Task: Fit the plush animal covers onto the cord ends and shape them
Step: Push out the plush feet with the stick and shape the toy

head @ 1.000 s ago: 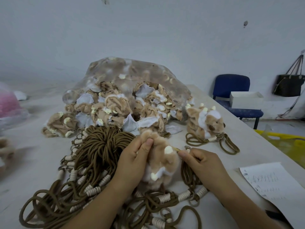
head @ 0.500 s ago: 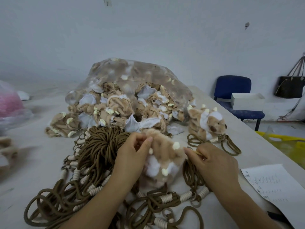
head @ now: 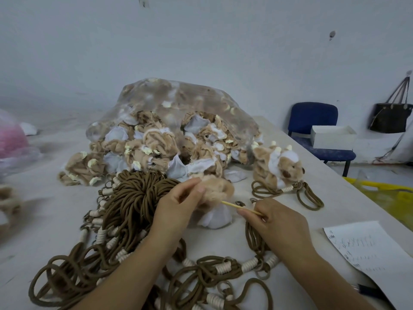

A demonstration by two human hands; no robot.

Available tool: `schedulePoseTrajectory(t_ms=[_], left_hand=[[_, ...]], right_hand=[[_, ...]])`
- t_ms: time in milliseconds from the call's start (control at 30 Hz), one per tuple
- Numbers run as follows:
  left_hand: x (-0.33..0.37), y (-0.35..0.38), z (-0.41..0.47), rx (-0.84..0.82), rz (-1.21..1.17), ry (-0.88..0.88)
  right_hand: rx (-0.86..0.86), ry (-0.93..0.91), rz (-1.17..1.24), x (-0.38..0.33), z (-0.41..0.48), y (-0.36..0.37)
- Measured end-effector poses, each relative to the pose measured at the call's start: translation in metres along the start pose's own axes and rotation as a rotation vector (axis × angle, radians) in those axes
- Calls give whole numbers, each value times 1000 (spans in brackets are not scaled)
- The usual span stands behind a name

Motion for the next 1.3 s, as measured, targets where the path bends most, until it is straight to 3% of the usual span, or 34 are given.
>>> schedulePoseTrajectory(t_ms=[133, 367, 567, 1033, 1300], left_hand=[[-5, 3, 0, -76, 119, 21], [-12, 0, 0, 2, -27, -13], [-13, 3, 0, 17, -62, -70], [-15, 6, 0, 91, -272, -158], [-11, 7, -1, 46, -184, -78]], right_hand=[[-37, 49, 29, 7, 3, 3], [-92, 104, 35, 10, 4, 4], [-64, 12, -6, 6, 3, 5], [-264, 172, 170, 11, 3, 11], [-313, 175, 217, 10, 3, 10]])
Point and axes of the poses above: each hand's wrist, its own z-axis towards the middle knuckle, its own y-axis out of the palm, x = y × z, the point moved 2 cm from there along z, towards the middle knuckle, and after that the axes turned 14 degrees about y, right-handed, at the moved point
